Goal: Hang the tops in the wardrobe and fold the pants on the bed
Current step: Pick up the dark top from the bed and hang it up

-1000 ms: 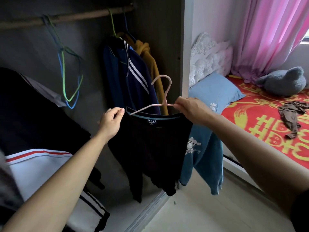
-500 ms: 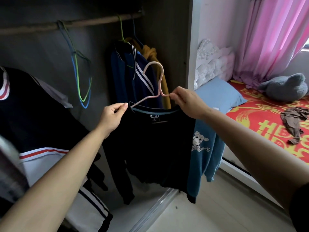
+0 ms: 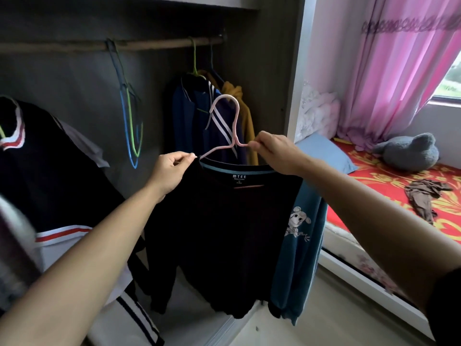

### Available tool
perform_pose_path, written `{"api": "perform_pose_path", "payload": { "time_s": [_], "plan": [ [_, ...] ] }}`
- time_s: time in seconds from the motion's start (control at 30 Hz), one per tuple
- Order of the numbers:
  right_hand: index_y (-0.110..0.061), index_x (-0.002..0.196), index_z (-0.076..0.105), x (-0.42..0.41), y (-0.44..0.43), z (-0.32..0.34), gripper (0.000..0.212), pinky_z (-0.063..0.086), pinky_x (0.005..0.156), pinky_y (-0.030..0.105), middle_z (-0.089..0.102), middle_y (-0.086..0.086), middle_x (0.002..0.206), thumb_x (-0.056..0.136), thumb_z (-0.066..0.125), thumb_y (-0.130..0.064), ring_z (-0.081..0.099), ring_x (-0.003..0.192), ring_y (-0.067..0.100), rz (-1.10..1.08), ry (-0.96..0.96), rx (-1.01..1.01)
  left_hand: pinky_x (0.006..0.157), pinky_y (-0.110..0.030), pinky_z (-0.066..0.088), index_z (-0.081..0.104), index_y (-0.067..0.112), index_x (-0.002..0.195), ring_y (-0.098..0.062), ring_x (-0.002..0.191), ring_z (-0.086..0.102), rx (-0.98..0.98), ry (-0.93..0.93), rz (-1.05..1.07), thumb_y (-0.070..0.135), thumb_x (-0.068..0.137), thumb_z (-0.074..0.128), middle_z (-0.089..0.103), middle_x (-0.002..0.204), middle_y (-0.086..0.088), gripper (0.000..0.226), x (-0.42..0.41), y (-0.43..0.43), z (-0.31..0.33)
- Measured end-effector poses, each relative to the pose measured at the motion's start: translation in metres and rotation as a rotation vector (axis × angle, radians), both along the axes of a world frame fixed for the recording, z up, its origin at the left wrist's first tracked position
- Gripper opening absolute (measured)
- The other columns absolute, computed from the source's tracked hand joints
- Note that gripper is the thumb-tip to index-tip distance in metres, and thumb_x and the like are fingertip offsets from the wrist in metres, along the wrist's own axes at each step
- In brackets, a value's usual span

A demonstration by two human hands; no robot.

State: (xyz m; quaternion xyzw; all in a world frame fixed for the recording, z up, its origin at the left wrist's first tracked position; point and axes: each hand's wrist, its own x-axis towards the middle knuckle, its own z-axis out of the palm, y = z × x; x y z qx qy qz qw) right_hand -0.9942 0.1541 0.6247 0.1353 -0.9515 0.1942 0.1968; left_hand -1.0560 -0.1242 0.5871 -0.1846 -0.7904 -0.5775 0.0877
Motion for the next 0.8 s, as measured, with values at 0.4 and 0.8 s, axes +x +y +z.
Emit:
{"api": "perform_pose_path", "payload": {
  "time_s": [0.4, 0.8],
  "plan": [
    [-0.02, 0.115, 0.064, -0.008, -0.037, 0.06, 0.024, 0.06, 0.057, 0.026, 0.066, 0.005, 0.081, 0.101, 0.052, -0.035, 0.073, 0.066, 0.023, -0.078, -0.254, -0.266, 0.075, -0.027, 0.047, 0.076, 0.025, 0.099, -0.016, 0.084, 0.065, -0.534, 0.189, 0.101, 0.02, 0.088, 0.069, 0.07, 0.084, 0.008, 0.013, -0.059, -0.022, 0.031],
    [0.005, 0.099, 0.059, -0.142, -0.07, 0.083, 0.008, 0.059, 0.053, 0.027, 0.057, 0.012, 0.075, 0.096, 0.055, -0.001, 0.061, 0.06, 0.018, 0.061, -0.473, -1.112, 0.107, -0.045, 0.038, 0.048, 0.016, 0.139, -0.035, 0.131, 0.039, -0.951, 0.381, 0.381, 0.035, 0.093, 0.058, 0.043, 0.142, -0.014, 0.051, -0.146, -0.01, 0.113]
  ]
}}
